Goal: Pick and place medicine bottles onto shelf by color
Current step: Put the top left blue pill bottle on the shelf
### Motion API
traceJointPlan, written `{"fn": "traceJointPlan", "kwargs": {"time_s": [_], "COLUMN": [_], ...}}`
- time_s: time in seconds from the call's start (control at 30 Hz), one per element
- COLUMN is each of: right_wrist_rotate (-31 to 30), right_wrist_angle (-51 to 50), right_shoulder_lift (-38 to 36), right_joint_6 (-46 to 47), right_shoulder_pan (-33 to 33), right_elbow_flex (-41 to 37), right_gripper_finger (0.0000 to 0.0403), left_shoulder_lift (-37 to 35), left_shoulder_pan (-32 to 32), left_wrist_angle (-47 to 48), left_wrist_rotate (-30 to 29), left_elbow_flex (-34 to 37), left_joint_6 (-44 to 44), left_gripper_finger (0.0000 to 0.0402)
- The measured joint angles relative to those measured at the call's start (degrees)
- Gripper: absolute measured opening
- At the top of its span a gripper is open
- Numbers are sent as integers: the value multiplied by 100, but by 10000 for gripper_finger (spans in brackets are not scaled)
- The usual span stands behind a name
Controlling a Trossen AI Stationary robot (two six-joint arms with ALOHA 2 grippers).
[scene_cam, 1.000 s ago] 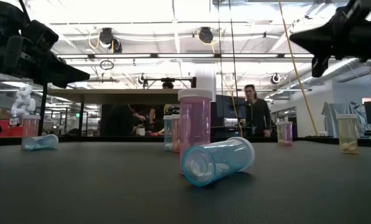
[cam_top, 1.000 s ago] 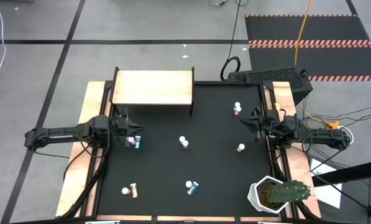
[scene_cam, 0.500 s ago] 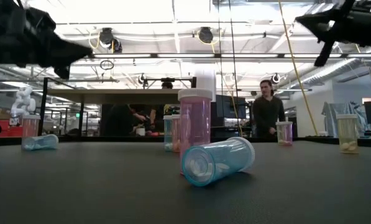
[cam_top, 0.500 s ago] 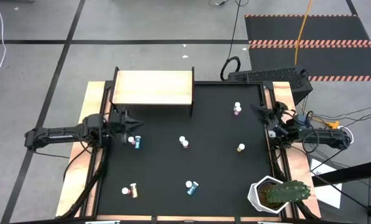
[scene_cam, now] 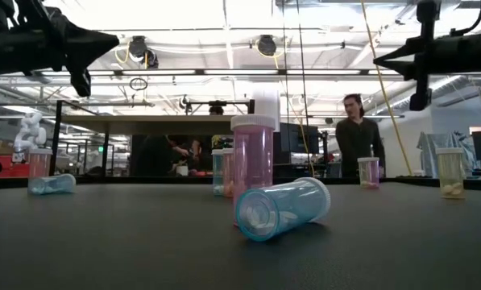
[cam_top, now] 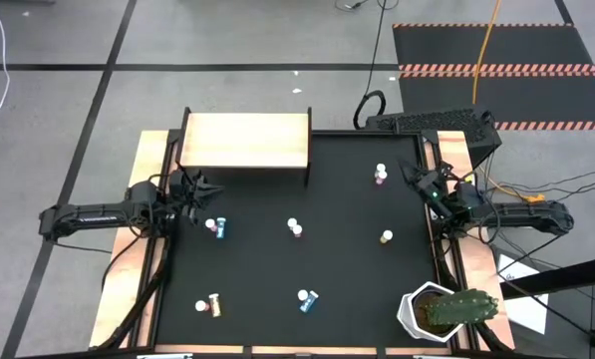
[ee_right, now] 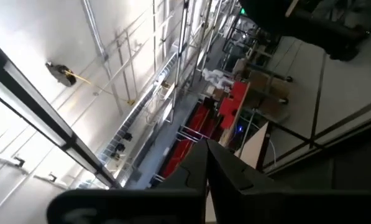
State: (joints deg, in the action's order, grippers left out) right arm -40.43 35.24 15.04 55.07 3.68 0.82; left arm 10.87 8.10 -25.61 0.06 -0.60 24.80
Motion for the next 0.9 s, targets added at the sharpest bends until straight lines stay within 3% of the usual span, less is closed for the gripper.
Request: {"fn": "traceJointPlan", "kwargs": {"time_s": [0.23,0.5,0.6,0.73,0.9], "right_wrist_rotate": [624,909,1153,1372,1487], "right_wrist_angle": [520,2211,2315,1309,-1357], "right_shoulder_lift": [604,849,848,922,1266], "right_joint_6": [-223,-1142,-1257,-1543,-2204], "right_shoulder_pan": [7,7,9,7,8], "right_elbow_flex": [2,10,123,494,1655], "right_gripper_finger": [22,122,161,195,203], "left_shoulder_lift": [140,1152,1661,2377,3221], "left_shoulder_pan": [0,4,4,79,299], "left_wrist_angle": [920,1751,2055,2103,2161], "left_wrist_rotate": [40,-800,-1198,-1678,-1580], "left_elbow_flex": [-519,-1848,-2396,-2916,-3485], "left_joint_6": [297,-243,-526,-357,-122], "left_gripper_finger": [21,21,21,22,25]}}
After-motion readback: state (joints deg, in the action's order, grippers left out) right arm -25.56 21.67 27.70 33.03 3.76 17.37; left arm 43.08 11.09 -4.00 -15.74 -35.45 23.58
